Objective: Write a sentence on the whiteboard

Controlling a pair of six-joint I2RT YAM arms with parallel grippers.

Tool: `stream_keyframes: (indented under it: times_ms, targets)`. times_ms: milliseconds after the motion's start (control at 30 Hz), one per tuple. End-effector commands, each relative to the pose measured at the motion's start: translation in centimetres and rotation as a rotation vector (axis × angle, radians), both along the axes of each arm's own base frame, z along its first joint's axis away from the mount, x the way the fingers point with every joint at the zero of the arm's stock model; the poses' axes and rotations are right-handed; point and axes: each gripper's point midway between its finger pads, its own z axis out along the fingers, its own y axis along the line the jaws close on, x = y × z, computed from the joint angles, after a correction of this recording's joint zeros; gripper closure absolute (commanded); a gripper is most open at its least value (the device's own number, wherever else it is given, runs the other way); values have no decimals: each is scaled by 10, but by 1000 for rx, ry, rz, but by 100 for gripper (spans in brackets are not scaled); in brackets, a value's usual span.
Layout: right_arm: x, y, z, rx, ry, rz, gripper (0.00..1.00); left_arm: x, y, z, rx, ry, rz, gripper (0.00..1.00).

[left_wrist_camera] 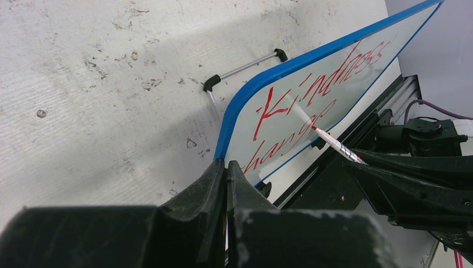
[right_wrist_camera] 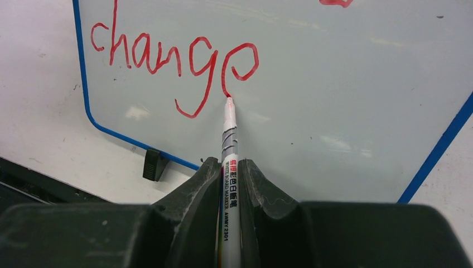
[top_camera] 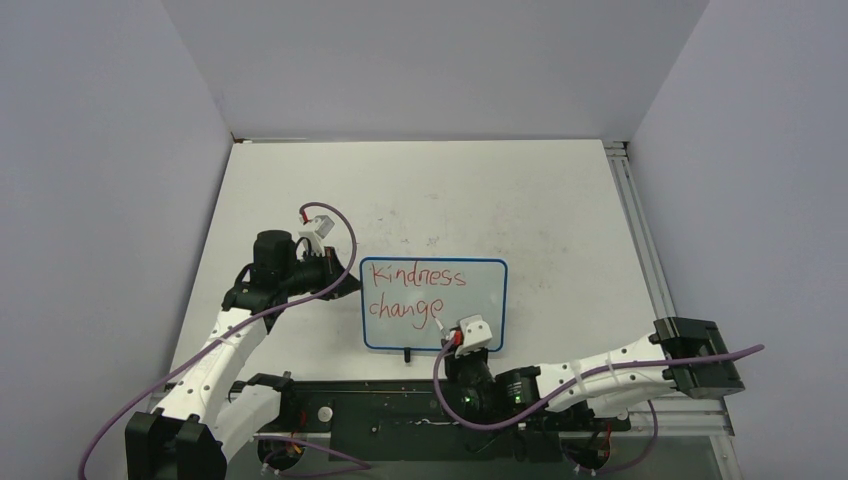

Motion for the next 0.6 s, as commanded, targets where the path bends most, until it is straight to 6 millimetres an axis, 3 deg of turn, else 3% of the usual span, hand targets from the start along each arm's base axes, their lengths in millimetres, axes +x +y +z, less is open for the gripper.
stream_keyframes:
  times_ms: [0,233,433,567]
  targets:
    - [7,-14,8,-14,-35,-65,95,7,-5,22,-21,-70,-21,100]
    - [8,-18,19,-7,-54,-65,95,7,-5,21,-20,-69,-20,100]
    - [0,-7,45,34,-94,8,95,7,-4,21,-20,-68,-19,100]
    - [1,-10,58,52,-111,-12,95,7,-4,21,-19,-69,-19,100]
